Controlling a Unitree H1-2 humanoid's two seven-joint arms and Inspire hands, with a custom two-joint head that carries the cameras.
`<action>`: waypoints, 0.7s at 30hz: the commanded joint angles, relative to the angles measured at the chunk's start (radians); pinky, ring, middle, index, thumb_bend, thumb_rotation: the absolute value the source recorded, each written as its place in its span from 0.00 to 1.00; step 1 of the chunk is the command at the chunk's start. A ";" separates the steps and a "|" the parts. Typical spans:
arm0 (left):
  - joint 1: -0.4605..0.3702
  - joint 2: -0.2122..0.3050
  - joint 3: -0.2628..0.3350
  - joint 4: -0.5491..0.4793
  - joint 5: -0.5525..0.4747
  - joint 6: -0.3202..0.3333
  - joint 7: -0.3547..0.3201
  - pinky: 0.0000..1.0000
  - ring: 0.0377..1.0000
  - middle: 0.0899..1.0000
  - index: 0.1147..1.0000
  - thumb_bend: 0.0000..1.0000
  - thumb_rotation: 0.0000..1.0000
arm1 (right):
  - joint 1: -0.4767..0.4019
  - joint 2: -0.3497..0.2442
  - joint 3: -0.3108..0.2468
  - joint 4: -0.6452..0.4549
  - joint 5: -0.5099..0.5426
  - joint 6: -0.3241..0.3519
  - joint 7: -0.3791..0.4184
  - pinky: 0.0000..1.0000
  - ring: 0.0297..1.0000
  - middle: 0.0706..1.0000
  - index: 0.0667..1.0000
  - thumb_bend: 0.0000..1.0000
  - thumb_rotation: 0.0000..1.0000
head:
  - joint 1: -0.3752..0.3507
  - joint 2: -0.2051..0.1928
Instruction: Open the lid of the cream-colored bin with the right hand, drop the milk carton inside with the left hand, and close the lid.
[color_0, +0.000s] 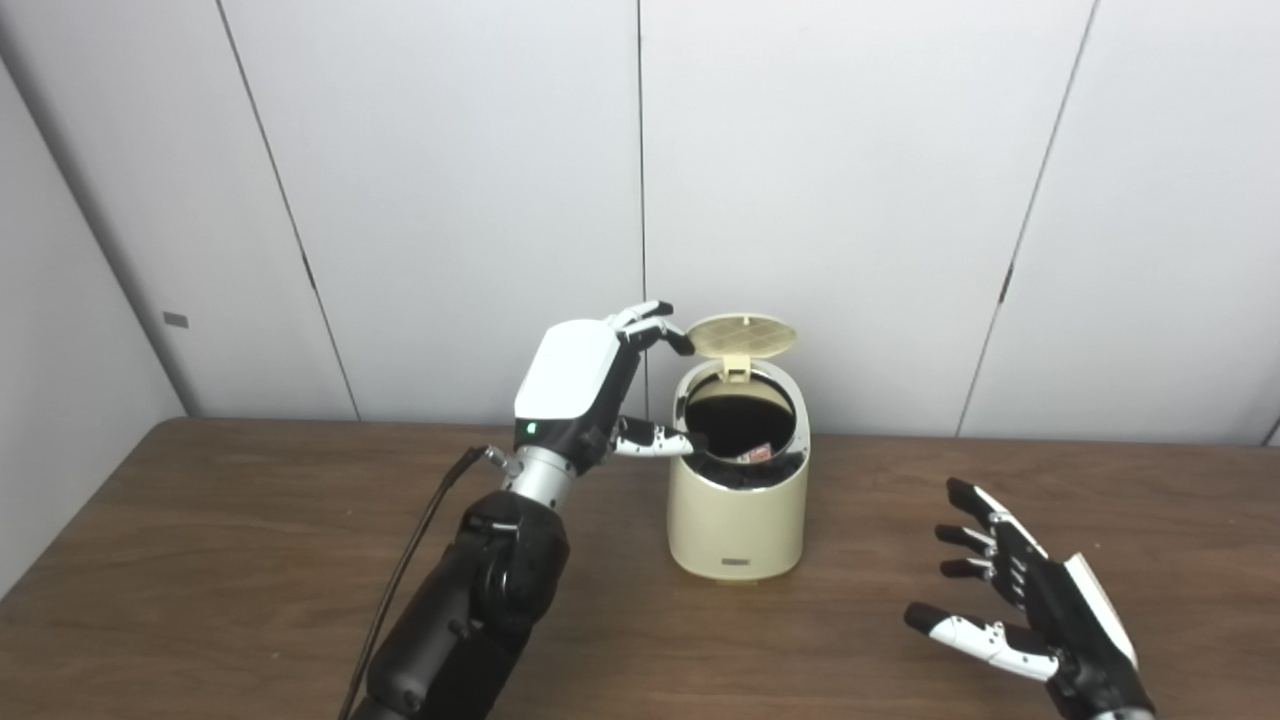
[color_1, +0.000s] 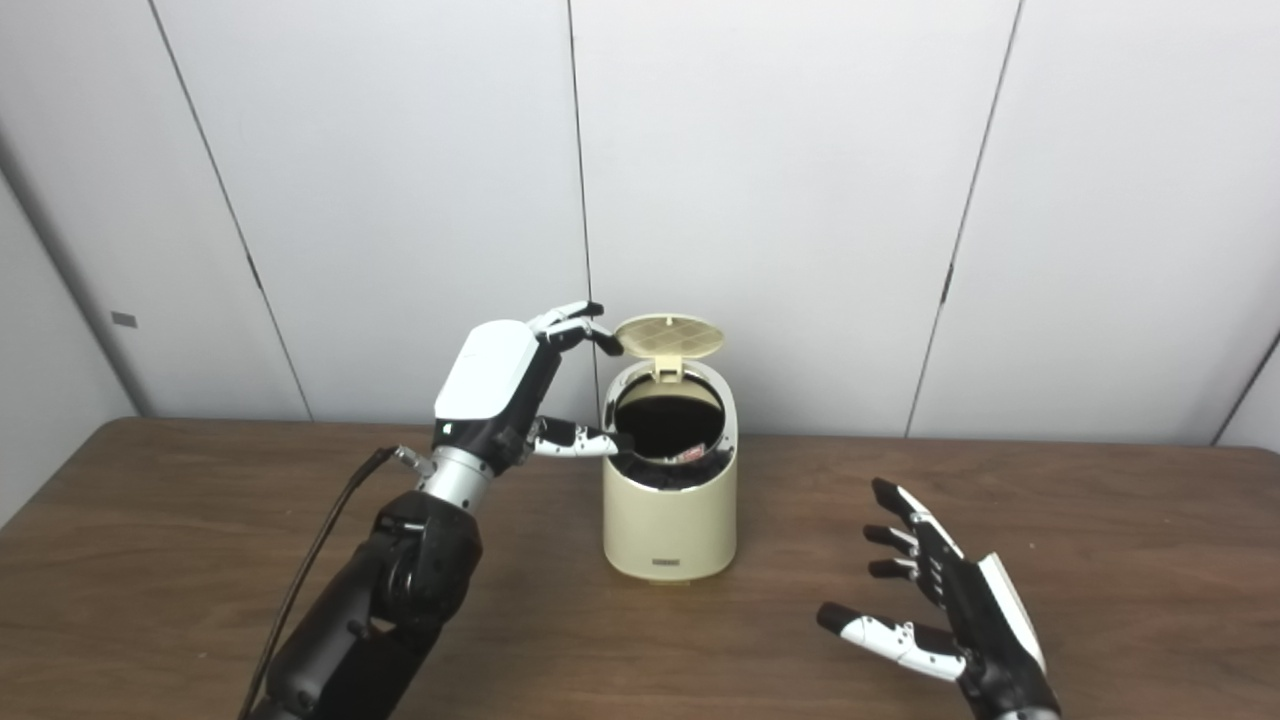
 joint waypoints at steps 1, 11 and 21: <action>-0.054 0.006 0.007 -0.016 0.012 -0.012 0.027 0.60 0.78 0.85 0.80 0.89 0.11 | -0.022 -0.015 0.000 -0.037 -0.003 -0.012 0.000 0.68 0.81 0.92 0.89 0.74 0.41 | 0.001 0.001; -0.043 0.003 0.029 -0.035 -0.044 -0.024 0.005 0.62 0.78 0.84 0.79 0.85 0.11 | -0.031 -0.014 -0.005 -0.021 0.013 -0.019 -0.001 0.69 0.82 0.93 0.89 0.74 0.38 | 0.000 -0.006; 0.030 -0.054 0.198 -0.061 -0.494 -0.243 -0.045 0.44 0.55 0.61 0.59 0.67 0.02 | -0.031 -0.020 -0.009 -0.016 0.006 -0.030 -0.007 0.70 0.81 0.92 0.89 0.73 0.40 | 0.003 -0.014</action>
